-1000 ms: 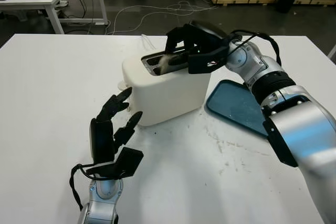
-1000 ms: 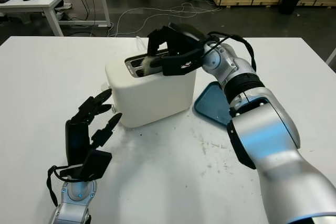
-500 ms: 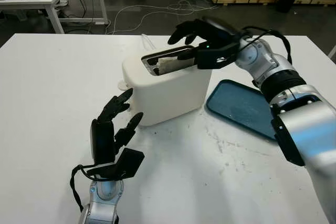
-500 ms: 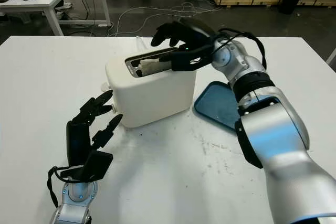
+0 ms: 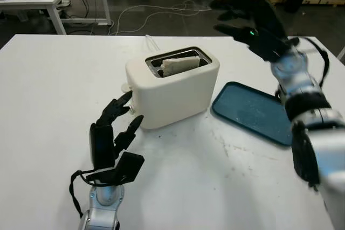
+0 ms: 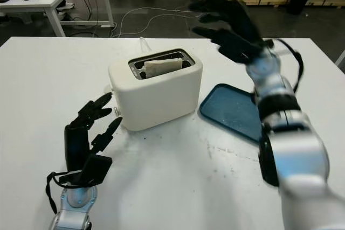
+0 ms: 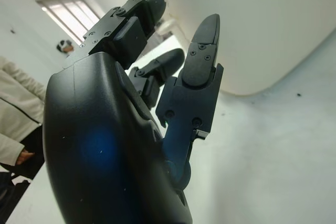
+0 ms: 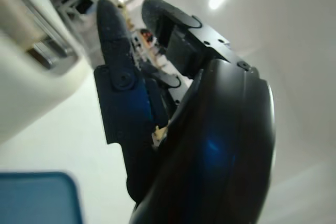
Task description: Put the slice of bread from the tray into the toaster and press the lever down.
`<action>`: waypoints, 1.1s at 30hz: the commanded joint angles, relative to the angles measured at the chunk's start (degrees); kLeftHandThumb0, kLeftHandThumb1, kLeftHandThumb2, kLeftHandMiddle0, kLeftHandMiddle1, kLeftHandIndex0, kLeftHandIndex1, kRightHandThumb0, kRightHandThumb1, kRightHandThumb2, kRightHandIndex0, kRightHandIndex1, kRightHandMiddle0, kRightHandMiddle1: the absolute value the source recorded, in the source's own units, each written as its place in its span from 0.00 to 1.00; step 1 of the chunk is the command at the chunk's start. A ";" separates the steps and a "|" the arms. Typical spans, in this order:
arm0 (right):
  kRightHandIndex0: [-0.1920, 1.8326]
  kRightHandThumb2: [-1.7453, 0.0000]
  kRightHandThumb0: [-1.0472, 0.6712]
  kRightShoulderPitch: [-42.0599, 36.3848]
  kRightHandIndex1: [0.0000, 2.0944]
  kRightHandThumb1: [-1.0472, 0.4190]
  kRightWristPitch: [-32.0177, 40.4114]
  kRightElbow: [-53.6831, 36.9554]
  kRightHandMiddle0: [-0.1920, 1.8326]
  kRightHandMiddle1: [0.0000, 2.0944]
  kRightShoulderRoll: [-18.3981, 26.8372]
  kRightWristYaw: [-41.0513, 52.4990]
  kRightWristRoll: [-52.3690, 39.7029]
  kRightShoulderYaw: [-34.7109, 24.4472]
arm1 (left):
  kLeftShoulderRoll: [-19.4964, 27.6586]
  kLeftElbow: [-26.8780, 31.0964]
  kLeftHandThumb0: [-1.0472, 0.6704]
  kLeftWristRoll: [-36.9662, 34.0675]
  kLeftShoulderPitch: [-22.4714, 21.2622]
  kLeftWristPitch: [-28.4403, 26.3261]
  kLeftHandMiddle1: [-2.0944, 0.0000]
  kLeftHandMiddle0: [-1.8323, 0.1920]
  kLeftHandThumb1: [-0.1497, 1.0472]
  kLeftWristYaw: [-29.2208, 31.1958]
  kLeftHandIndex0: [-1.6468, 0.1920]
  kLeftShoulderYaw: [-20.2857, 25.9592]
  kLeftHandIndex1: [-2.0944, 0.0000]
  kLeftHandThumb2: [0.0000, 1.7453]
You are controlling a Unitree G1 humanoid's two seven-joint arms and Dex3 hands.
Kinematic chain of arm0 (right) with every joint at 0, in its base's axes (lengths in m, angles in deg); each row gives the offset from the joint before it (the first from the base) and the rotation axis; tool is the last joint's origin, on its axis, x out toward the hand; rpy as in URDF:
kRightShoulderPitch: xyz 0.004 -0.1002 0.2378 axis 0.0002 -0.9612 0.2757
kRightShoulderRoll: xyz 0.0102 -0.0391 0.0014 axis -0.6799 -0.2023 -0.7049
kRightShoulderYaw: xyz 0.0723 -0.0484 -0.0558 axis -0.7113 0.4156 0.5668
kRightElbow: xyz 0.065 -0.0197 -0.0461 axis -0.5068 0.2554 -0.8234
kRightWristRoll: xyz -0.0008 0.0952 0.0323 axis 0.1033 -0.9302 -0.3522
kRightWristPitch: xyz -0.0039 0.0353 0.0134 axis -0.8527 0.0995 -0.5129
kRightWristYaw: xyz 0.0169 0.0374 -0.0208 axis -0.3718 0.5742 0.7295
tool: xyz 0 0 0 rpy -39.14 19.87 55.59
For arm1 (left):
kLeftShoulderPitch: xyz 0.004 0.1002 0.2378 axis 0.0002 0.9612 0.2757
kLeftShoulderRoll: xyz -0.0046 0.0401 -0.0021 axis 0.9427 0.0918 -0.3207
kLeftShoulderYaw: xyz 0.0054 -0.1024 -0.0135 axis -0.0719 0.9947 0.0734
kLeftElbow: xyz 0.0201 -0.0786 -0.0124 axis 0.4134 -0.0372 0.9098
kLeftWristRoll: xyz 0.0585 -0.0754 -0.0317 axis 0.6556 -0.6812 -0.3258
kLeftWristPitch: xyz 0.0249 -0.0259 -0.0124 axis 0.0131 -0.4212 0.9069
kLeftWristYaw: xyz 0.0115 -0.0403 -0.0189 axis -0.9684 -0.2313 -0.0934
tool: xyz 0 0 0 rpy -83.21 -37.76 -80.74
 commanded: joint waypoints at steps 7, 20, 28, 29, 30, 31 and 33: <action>0.57 1.00 0.35 -30.09 0.14 0.10 12.06 -31.67 0.54 0.00 -6.60 1.60 -11.82 -2.32 | 8.64 3.13 0.40 6.40 -6.28 -0.06 0.56 0.65 0.88 -0.08 0.51 6.88 0.91 0.01; 0.56 1.00 0.35 -39.46 0.07 0.12 22.89 -41.25 0.54 0.00 -14.03 -0.24 -13.60 -3.04 | 21.49 4.23 0.42 9.04 -15.22 -3.60 0.70 0.54 0.83 5.49 0.43 13.47 0.95 0.00; 0.56 1.00 0.33 -38.49 0.06 0.12 22.52 -39.85 0.55 0.01 -14.83 -0.42 -12.96 -3.65 | 28.63 -0.88 0.48 12.52 -19.92 0.12 0.70 0.45 0.79 7.69 0.36 11.07 0.94 0.00; 0.56 1.00 0.33 -38.45 0.06 0.12 22.79 -39.95 0.55 0.01 -14.89 -0.43 -12.99 -3.69 | 29.44 -2.29 0.49 13.30 -20.44 1.56 0.70 0.43 0.79 7.13 0.34 10.37 0.94 0.00; 0.56 1.00 0.33 -38.40 0.06 0.12 22.89 -39.98 0.55 0.01 -14.99 -0.39 -13.16 -3.75 | 30.33 -3.81 0.50 14.86 -21.01 2.85 0.68 0.40 0.78 6.13 0.32 9.58 0.93 0.00; 0.56 1.00 0.33 -38.35 0.06 0.12 22.96 -39.99 0.56 0.01 -15.12 -0.39 -13.32 -3.80 | 31.05 -5.26 0.49 16.38 -21.54 3.98 0.67 0.37 0.78 4.98 0.29 8.92 0.93 0.00; 0.56 1.00 0.34 -38.20 0.05 0.12 23.20 -39.89 0.56 0.01 -15.36 -0.42 -13.65 -3.95 | 31.90 -7.55 0.46 18.70 -22.37 5.16 0.63 0.34 0.79 3.55 0.25 7.67 0.92 0.00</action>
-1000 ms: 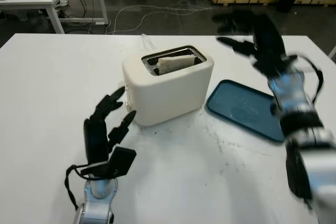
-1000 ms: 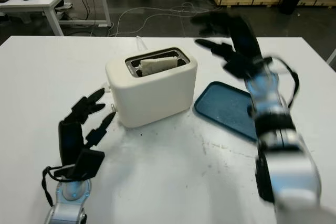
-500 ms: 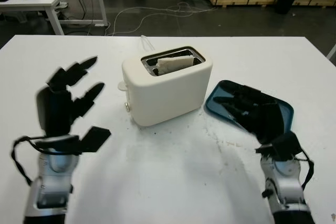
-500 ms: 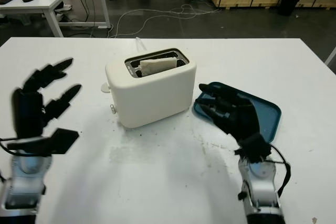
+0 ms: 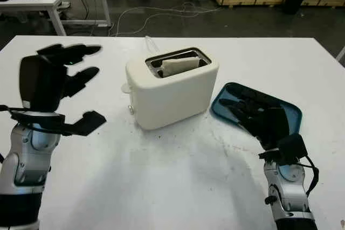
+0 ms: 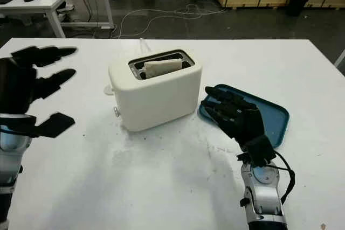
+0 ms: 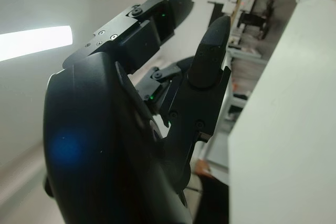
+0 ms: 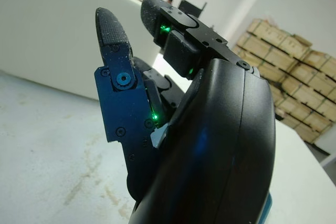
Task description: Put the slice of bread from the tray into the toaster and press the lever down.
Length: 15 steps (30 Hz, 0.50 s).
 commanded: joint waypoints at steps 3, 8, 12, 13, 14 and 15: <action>0.56 1.00 0.34 1.05 0.04 0.12 1.53 0.11 0.56 0.00 -0.75 -0.60 -0.12 -0.57 | 1.90 -3.93 0.42 3.93 -1.93 1.82 0.59 0.36 0.81 -2.37 0.22 -2.69 0.94 0.00; 0.56 1.00 0.33 1.27 0.04 0.11 1.81 -0.15 0.56 0.00 -0.85 -0.84 0.27 -0.63 | 3.79 -7.77 0.40 8.09 -3.61 3.44 0.33 0.41 0.80 -5.17 0.22 -5.75 0.98 0.00; 0.57 1.00 0.33 1.18 0.04 0.11 1.96 -0.52 0.56 0.00 -0.86 -0.88 0.50 -0.57 | 4.60 -9.89 0.39 10.43 -4.56 4.45 0.21 0.41 0.78 -8.62 0.22 -7.34 0.99 0.00; 0.57 1.00 0.33 1.16 0.03 0.11 1.98 -0.51 0.56 0.00 -0.84 -0.86 0.58 -0.57 | 4.71 -10.21 0.39 11.10 -4.72 4.38 0.19 0.42 0.77 -9.36 0.22 -7.64 0.99 0.00; 0.57 1.00 0.33 1.16 0.03 0.11 1.89 -0.39 0.56 0.00 -0.84 -0.79 0.58 -0.58 | 4.78 -10.39 0.39 11.65 -4.82 4.20 0.18 0.42 0.77 -9.91 0.22 -7.87 0.99 0.00; 0.57 1.00 0.33 1.15 0.03 0.11 1.87 -0.32 0.56 0.00 -0.91 -0.74 0.49 -0.59 | 4.84 -10.61 0.38 11.98 -4.88 4.08 0.17 0.42 0.77 -10.44 0.22 -8.08 0.99 0.00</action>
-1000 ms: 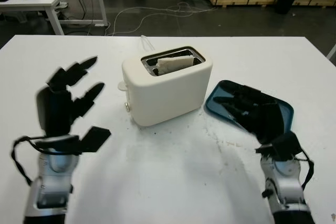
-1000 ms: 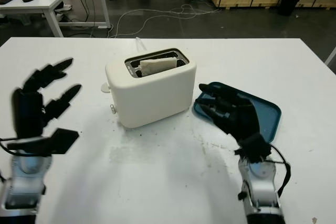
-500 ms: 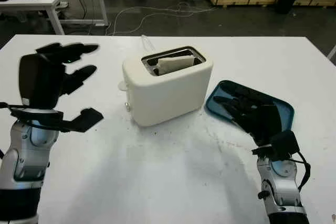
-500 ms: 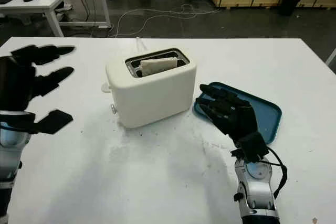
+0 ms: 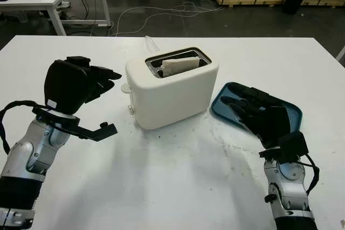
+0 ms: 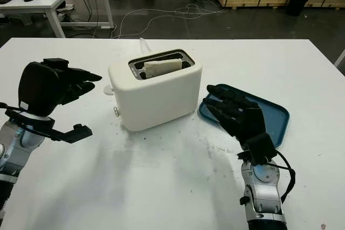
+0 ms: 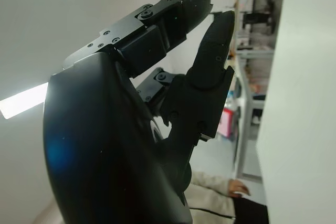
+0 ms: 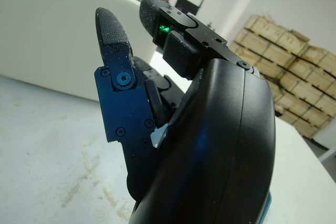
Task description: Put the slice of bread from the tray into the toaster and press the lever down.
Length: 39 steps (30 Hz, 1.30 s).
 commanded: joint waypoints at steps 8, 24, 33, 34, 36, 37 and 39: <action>0.57 1.00 0.34 0.98 0.03 0.10 0.08 0.90 0.57 0.00 -0.95 0.51 -0.24 0.02 | 0.84 -2.01 0.39 1.50 -1.12 -0.01 0.17 0.43 0.76 -3.45 0.22 -1.90 0.99 0.00; 0.59 1.00 0.33 0.90 0.02 0.09 -0.43 1.12 0.57 0.00 -1.17 0.84 -0.24 -0.18 | 1.01 -4.13 0.42 0.69 -2.92 0.98 0.17 0.44 0.75 -2.35 0.21 -4.27 0.99 0.00; 0.59 1.00 0.33 0.71 0.02 0.09 0.51 0.26 0.57 0.00 -0.85 0.20 0.25 -0.47 | 0.20 -4.68 0.42 -0.57 -2.91 -0.47 0.18 0.44 0.78 0.55 0.21 -5.34 0.99 0.00; 0.59 0.99 0.34 0.75 0.02 0.09 0.32 0.36 0.57 0.00 -0.81 0.24 0.21 -0.54 | 0.16 -4.82 0.42 -0.64 -2.92 -0.45 0.17 0.44 0.78 0.61 0.20 -5.45 0.99 0.00; 0.58 0.99 0.34 0.80 0.02 0.09 0.06 0.45 0.57 0.00 -0.75 0.27 0.21 -0.63 | 0.08 -4.98 0.43 -0.59 -2.92 -0.51 0.18 0.44 0.78 0.50 0.19 -5.67 0.99 0.00; 0.59 0.99 0.34 0.84 0.02 0.09 -0.10 0.55 0.57 0.00 -0.72 0.31 0.22 -0.67 | 0.04 -5.05 0.43 -0.53 -2.93 -0.57 0.18 0.44 0.78 0.41 0.19 -5.76 0.99 0.00; 0.59 0.99 0.34 0.95 0.02 0.09 -0.28 0.72 0.57 0.00 -0.67 0.17 0.46 -0.73 | 0.03 -5.05 0.44 -0.47 -2.88 -0.90 0.18 0.44 0.78 0.69 0.19 -5.94 0.98 0.00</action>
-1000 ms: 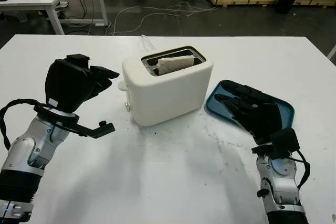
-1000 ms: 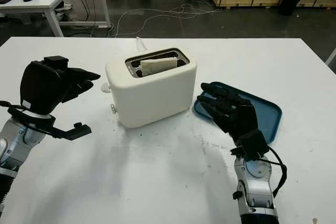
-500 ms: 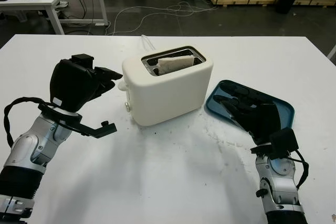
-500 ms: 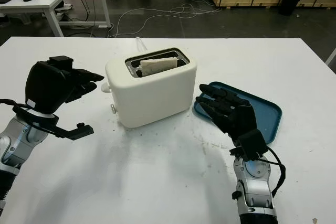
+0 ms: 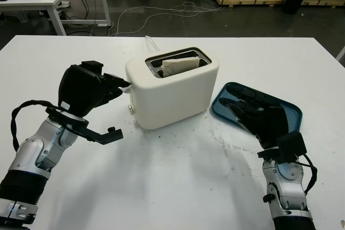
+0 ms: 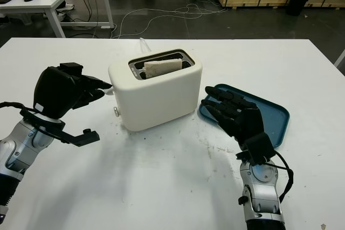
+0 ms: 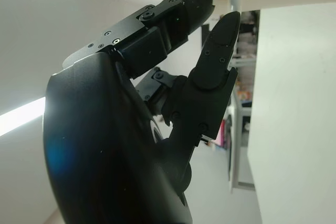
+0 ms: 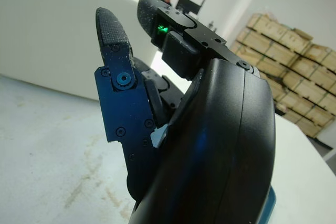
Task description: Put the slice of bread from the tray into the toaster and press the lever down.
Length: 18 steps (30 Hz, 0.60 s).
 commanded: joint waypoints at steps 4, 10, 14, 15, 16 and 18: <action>0.59 1.00 0.34 0.82 0.02 0.09 -0.03 0.09 0.57 0.00 -0.24 -0.18 -0.29 -0.62 | -0.02 -0.44 0.44 -0.23 -0.81 -0.55 0.20 0.43 0.78 0.68 0.18 -0.76 0.98 0.00; 0.60 1.00 0.34 0.93 0.02 0.09 -0.63 0.70 0.58 0.00 -0.34 0.04 -0.38 -0.77 | 0.21 -1.29 0.45 0.01 -1.12 -0.68 0.20 0.43 0.78 0.64 0.18 -1.04 0.98 0.00; 0.59 0.99 0.34 0.80 0.01 0.09 -0.33 0.36 0.57 0.00 -0.37 0.09 -0.41 -0.76 | 0.21 -2.02 0.46 -0.69 -1.31 -0.69 0.21 0.43 0.79 1.45 0.18 -1.07 0.99 0.00; 0.60 1.00 0.34 0.78 0.01 0.09 -0.31 0.37 0.58 0.00 -0.48 0.17 -0.67 -0.80 | 0.24 -2.29 0.46 -0.82 -1.42 -0.63 0.22 0.43 0.79 1.56 0.19 -1.12 0.99 0.00; 0.60 1.00 0.34 0.77 0.02 0.09 -0.31 0.37 0.58 0.00 -0.54 0.24 -0.84 -0.84 | 0.27 -2.56 0.46 -0.91 -1.55 -0.50 0.22 0.43 0.79 1.51 0.19 -1.17 0.99 0.00; 0.60 1.00 0.34 0.73 0.01 0.09 -0.35 0.37 0.58 0.00 -0.52 0.26 -0.81 -0.84 | 0.37 -2.96 0.46 -0.75 -1.77 -0.30 0.23 0.42 0.79 1.10 0.19 -1.30 0.99 0.00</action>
